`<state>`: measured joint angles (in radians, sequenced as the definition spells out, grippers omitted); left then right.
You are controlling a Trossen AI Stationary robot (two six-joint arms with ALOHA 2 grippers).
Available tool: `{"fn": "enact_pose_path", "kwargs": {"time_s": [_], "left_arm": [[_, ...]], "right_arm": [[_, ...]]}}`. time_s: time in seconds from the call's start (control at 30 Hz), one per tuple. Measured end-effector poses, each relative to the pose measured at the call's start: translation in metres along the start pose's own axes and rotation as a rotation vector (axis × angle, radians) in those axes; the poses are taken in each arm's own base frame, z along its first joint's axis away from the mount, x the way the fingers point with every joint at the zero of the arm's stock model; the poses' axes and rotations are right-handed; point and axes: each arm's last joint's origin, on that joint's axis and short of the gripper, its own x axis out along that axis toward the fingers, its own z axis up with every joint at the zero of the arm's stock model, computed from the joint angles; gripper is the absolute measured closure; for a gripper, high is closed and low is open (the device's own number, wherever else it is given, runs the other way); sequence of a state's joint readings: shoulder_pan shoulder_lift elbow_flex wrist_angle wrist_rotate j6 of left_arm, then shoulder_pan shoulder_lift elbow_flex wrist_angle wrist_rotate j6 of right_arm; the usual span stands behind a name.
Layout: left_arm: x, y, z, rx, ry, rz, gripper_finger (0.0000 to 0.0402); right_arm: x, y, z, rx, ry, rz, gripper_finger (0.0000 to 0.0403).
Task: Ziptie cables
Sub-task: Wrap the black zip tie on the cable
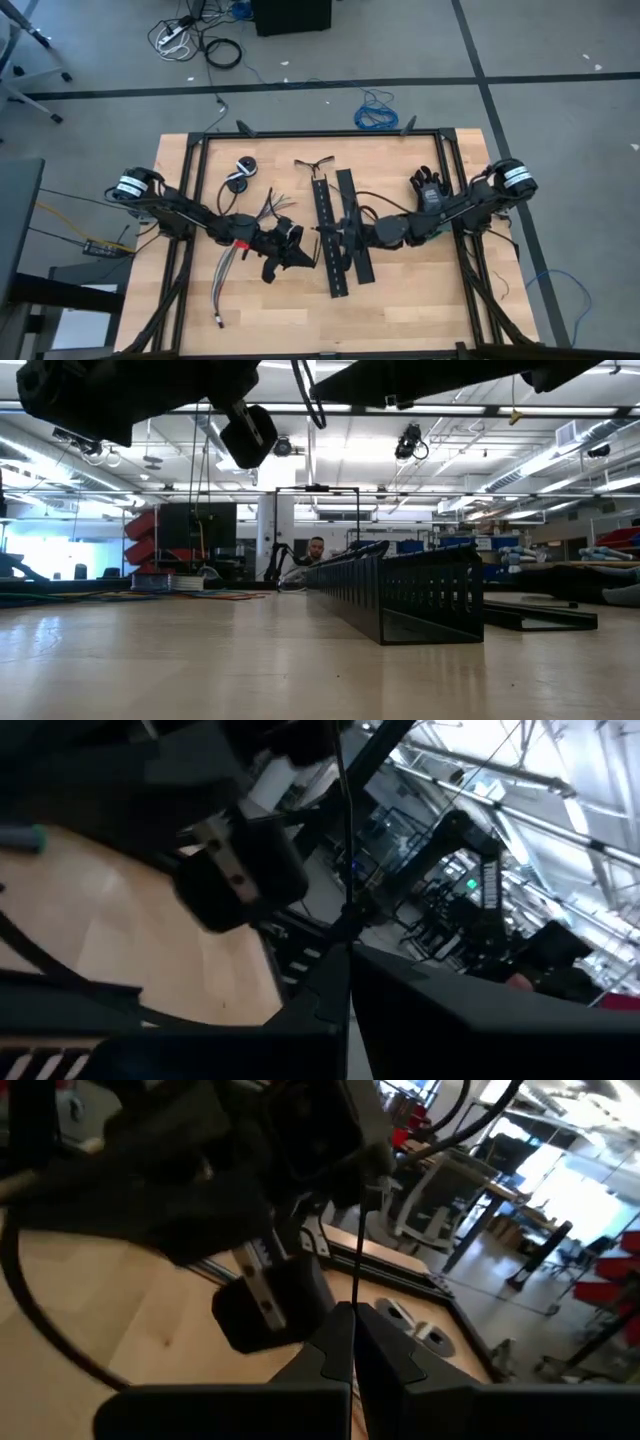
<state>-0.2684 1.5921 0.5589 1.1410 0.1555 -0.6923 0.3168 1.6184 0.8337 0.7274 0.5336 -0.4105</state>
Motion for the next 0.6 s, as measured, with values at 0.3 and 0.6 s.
{"fn": "enact_pose_path", "kwargs": {"time_s": [0.3, 0.6], "left_arm": [[-0.018, 0.006, -0.008, -0.054, -0.071, 0.045, 0.0401], [-0.019, 0.005, -0.007, -0.042, -0.082, 0.021, 0.0401]], "right_arm": [[-0.006, 0.007, 0.006, -0.124, -0.01, -0.029, 0.0403], [-0.003, 0.003, 0.004, -0.121, -0.009, -0.038, 0.0403]]}}
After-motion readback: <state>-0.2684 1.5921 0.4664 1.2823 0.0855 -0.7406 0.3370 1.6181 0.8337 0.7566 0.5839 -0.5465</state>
